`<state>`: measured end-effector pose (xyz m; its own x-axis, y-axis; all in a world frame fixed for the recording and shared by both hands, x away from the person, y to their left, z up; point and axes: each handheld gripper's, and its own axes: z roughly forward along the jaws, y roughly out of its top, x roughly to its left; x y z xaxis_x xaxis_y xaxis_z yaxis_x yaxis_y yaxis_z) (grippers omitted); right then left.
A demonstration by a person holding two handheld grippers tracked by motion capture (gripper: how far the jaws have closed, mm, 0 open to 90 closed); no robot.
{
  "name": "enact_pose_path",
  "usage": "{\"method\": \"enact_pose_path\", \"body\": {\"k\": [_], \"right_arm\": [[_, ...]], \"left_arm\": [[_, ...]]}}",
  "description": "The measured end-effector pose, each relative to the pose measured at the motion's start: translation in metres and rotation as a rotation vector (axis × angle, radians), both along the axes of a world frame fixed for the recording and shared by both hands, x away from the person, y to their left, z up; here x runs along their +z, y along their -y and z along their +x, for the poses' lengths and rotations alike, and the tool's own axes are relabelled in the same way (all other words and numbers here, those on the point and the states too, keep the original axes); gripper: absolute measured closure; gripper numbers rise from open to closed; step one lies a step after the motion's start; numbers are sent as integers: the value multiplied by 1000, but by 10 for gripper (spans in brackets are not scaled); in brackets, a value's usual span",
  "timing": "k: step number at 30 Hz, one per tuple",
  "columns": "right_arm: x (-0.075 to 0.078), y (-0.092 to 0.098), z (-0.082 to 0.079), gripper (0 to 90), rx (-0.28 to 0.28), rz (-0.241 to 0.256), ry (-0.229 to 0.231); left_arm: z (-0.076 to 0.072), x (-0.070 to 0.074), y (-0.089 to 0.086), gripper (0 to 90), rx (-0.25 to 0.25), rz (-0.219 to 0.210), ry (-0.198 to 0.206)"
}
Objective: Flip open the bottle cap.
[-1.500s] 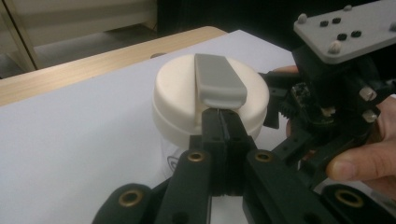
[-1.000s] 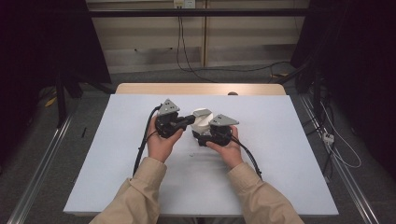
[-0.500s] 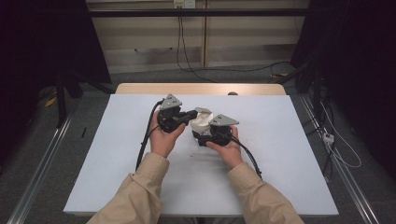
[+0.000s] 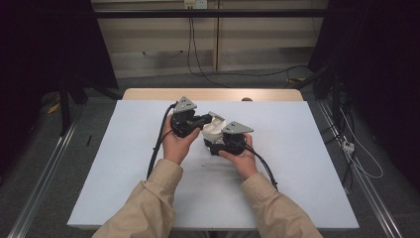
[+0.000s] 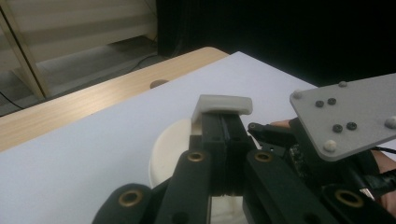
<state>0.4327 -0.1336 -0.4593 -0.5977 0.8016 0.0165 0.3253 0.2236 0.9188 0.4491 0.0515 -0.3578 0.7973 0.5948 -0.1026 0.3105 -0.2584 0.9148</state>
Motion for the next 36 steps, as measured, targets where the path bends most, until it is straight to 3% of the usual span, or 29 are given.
{"method": "enact_pose_path", "body": {"k": [36], "right_arm": [[-1,0,0,188,1,0,1]], "left_arm": [[13,6,18,900,-6,-3,1]]}}
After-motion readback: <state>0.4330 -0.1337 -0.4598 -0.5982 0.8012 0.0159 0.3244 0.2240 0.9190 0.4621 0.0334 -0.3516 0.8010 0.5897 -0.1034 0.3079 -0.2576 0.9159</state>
